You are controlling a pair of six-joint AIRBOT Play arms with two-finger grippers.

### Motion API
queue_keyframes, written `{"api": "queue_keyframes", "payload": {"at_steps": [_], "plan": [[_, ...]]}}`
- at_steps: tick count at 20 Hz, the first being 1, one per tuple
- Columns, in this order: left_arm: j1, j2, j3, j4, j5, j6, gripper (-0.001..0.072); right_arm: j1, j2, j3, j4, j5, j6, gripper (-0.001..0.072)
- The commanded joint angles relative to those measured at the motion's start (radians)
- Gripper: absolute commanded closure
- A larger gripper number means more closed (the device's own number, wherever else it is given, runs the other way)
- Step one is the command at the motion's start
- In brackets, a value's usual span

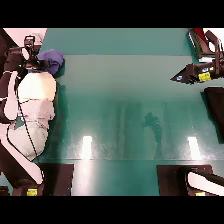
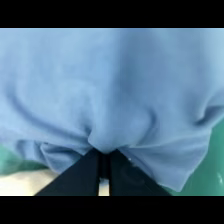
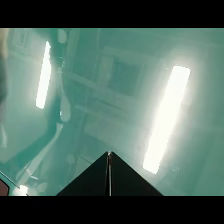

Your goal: Fold the shirts.

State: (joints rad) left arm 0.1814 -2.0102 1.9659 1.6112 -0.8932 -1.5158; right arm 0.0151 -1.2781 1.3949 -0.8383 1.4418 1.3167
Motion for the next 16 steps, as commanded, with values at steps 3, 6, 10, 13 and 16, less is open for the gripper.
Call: {"api": "queue_keyframes", "payload": {"at_steps": [3, 6, 10, 13, 16], "plan": [[-0.008, 0.059, 0.103, -0.138, -0.038, 0.032, 0.0687, 0.001, 0.0, 0.001, 0.001, -0.002, 0.0, 0.0698], [-0.046, 0.21, 0.103, -0.158, 0.016, 0.035, 0.0687, 0.001, 0.0, 0.001, 0.008, -0.047, 0.0, 0.0698], [-0.137, 0.481, 0.103, -0.444, -0.051, 0.233, 0.0686, 0.0, 0.0, 0.071, 0.063, -0.188, 0.0, 0.0698], [-0.236, 0.647, 0.102, -0.745, -0.179, 0.362, 0.0685, 0.0, 0.0, 0.2, 0.06, -0.241, 0.0, 0.0698], [-0.354, 0.737, 0.1, -0.918, -0.293, 0.436, 0.0685, -0.002, 0.0, 0.319, 0.06, -0.244, 0.0, 0.0698]]}}
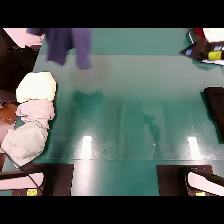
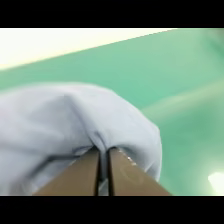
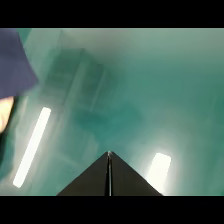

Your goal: Fold the shirts.

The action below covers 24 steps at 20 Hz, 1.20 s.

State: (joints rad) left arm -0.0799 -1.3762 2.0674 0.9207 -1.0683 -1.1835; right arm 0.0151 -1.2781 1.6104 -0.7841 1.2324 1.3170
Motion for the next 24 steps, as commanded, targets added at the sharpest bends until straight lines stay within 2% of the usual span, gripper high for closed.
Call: {"api": "queue_keyframes", "payload": {"at_steps": [1, 6, 9, 10, 11, 12, 13, 14, 18, 19, 24], "plan": [[-0.134, 0.116, -0.007, -0.232, -0.149, 0.103, 0.0685, -0.002, 0.0, 0.143, 0.005, -0.027, 0.0, 0.0698], [-0.278, 0.097, -0.222, -0.187, -0.201, 0.102, 0.0685, 0.0, 0.0, 0.284, 0.005, 0.059, 0.0, 0.0698], [-0.285, 0.02, -0.406, -0.124, -0.169, 0.098, 0.0684, 0.0, 0.0, 0.322, 0.004, 0.125, 0.0, 0.0698], [-0.282, -0.016, -0.458, -0.082, -0.135, 0.068, 0.0682, 0.0, 0.0, 0.326, 0.004, 0.144, 0.0, 0.0698], [-0.276, -0.051, -0.488, -0.035, -0.104, 0.022, 0.0503, -0.001, 0.0, 0.326, 0.003, 0.156, 0.0, 0.0698], [-0.264, -0.09, -0.493, 0.007, -0.097, -0.035, 0.016, -0.001, 0.0, 0.326, 0.001, 0.165, 0.0, 0.0698], [-0.241, -0.118, -0.492, 0.019, -0.11, -0.103, 0.0027, -0.001, 0.0, 0.326, -0.005, 0.172, 0.0, 0.0698], [-0.209, -0.127, -0.492, 0.018, -0.144, -0.129, 0.0101, -0.001, 0.0, 0.326, -0.005, 0.179, 0.0, 0.0698], [-0.093, -0.108, -0.525, 0.024, -0.386, -0.131, 0.0103, -0.001, -0.005, 0.326, -0.019, 0.182, -0.001, 0.0698], [-0.086, -0.08, -0.589, 0.025, -0.404, -0.137, 0.0103, -0.001, -0.006, 0.326, -0.042, 0.188, -0.001, 0.0698], [-0.089, 0.191, -1.171, 0.022, -0.196, -0.195, 0.0102, 0.0, -0.009, 0.326, -0.082, 0.193, -0.001, 0.0698]]}}
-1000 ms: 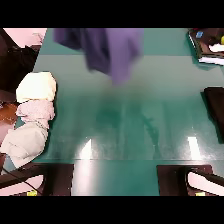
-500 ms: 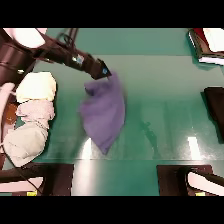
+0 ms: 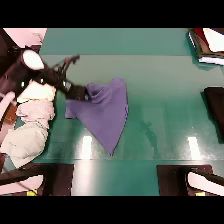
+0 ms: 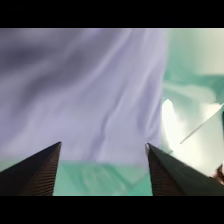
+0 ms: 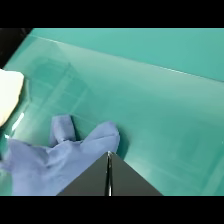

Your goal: Fold the shirts.

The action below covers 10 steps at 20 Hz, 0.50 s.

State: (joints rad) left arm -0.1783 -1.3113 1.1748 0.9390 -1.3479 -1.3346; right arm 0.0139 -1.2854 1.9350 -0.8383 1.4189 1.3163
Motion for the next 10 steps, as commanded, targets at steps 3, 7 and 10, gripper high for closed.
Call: {"api": "queue_keyframes", "payload": {"at_steps": [3, 7, 10], "plan": [[0.01, 0.251, -0.55, -0.056, 0.166, -0.075, 0.0103, 0.0, -0.006, 0.001, -0.027, 0.005, 0.0, 0.0698], [0.01, 0.283, -0.704, -0.224, 0.296, -0.061, 0.0103, 0.001, -0.009, 0.001, -0.027, 0.005, 0.0, 0.0698], [0.01, 0.283, -0.734, -0.277, 0.375, -0.042, 0.0102, 0.001, -0.009, 0.001, -0.027, 0.005, 0.0, 0.0698]]}}
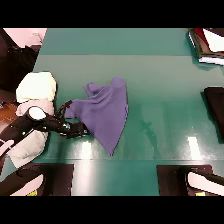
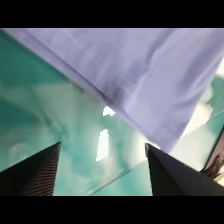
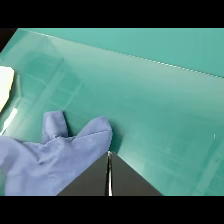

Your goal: Fold the shirts.

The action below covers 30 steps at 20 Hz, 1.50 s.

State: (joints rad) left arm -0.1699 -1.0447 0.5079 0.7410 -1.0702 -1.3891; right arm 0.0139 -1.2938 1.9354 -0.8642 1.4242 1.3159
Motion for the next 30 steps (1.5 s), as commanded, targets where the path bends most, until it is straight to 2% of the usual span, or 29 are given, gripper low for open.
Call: {"api": "queue_keyframes", "payload": {"at_steps": [1, 5, 10, 15, 17, 18, 22, 23, 24, 25, 26, 30], "plan": [[0.001, 0.016, -0.066, -0.079, 0.118, 0.013, 0.0102, 0.001, -0.001, 0.001, -0.001, 0.0, 0.0, 0.0698], [-0.019, -0.007, -0.066, -0.093, 0.184, 0.012, 0.0102, 0.001, -0.001, 0.001, -0.001, -0.003, 0.0, 0.0698], [-0.177, -0.061, -0.063, -0.145, 0.367, -0.026, 0.0103, 0.001, 0.0, 0.001, 0.0, -0.005, 0.001, 0.0698], [-0.182, -0.072, -0.04, -0.207, 0.404, -0.025, 0.0112, 0.001, 0.0, 0.001, -0.001, 0.001, 0.0, 0.0698], [-0.182, -0.072, -0.01, -0.207, 0.397, -0.001, 0.0562, 0.001, -0.001, 0.001, -0.001, 0.0, 0.0, 0.0698], [-0.181, -0.072, 0.009, -0.206, 0.386, 0.016, 0.0684, 0.001, -0.003, 0.001, 0.0, 0.001, 0.0, 0.0698], [-0.171, -0.065, 0.192, -0.169, 0.227, 0.066, 0.0685, 0.001, -0.025, -0.045, 0.001, -0.008, 0.0, 0.0693], [-0.162, -0.051, 0.259, -0.131, 0.186, 0.065, 0.0685, 0.001, -0.033, -0.085, 0.004, -0.011, 0.001, 0.0611], [-0.145, -0.033, 0.338, -0.09, 0.138, 0.064, 0.0685, 0.001, -0.045, -0.129, 0.009, -0.011, 0.001, 0.0425], [-0.124, -0.016, 0.422, -0.051, 0.089, 0.062, 0.0685, 0.01, -0.063, -0.18, 0.008, -0.014, 0.001, 0.03], [-0.103, -0.001, 0.498, -0.016, 0.047, 0.061, 0.0685, 0.023, -0.087, -0.23, 0.009, -0.021, 0.002, 0.0263], [-0.06, 0.017, 0.737, 0.078, -0.081, 0.058, 0.0684, 0.143, -0.238, -0.394, 0.009, -0.1, 0.003, 0.0259]]}}
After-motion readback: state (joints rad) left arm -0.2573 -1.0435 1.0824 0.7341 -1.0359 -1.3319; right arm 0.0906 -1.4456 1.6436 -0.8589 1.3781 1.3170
